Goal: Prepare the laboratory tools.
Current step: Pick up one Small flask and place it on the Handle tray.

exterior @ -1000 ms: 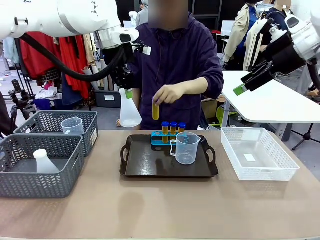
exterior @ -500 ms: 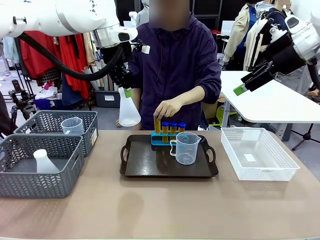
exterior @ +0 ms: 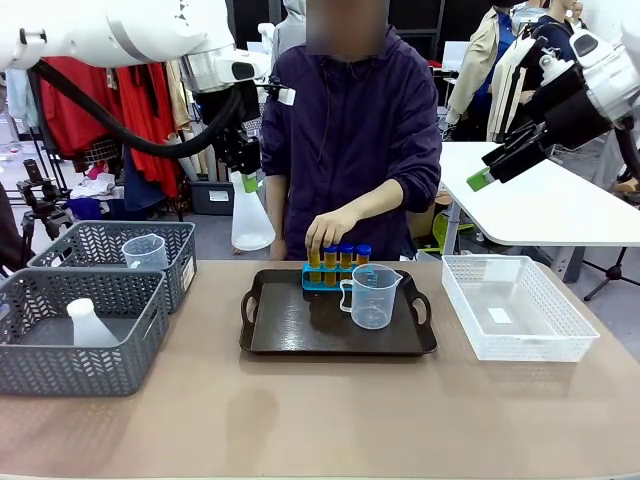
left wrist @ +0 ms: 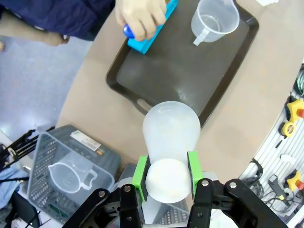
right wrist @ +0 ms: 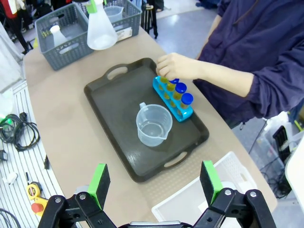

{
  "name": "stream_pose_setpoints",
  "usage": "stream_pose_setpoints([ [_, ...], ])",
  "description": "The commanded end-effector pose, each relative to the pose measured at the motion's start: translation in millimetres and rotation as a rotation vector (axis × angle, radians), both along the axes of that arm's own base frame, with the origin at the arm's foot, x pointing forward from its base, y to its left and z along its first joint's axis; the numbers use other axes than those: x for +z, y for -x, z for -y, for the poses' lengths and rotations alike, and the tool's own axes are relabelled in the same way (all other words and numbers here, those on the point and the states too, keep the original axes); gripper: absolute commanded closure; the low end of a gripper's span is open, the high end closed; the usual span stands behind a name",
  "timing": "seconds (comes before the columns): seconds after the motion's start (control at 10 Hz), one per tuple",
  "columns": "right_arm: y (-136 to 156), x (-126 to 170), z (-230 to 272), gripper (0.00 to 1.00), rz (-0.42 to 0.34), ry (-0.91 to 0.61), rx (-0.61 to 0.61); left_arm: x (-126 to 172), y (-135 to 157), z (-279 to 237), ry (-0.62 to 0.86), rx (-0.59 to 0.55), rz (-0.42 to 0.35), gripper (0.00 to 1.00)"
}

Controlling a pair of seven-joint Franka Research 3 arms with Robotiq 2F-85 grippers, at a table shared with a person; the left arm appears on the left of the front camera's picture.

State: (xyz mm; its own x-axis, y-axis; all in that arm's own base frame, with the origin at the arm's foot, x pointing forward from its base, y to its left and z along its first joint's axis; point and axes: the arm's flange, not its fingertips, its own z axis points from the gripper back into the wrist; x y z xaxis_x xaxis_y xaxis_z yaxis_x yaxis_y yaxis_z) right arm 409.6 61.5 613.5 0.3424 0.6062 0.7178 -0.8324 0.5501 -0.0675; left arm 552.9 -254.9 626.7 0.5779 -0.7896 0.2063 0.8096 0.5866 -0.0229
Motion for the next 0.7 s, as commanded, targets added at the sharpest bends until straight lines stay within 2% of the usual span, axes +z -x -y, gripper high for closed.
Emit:
stream_pose_setpoints([
  [0.0, -1.9, -0.3, 0.2, 0.0, 0.009, -0.024, 0.015, 3.0, 8.3, -18.7, -0.029, 0.019, 0.021, 1.0],
  [0.6, -1.9, -0.3, 0.2, 0.0, 0.009, -0.024, 0.015, 10.4, 0.3, -18.9, -0.009, 0.029, 0.014, 1.0],
])
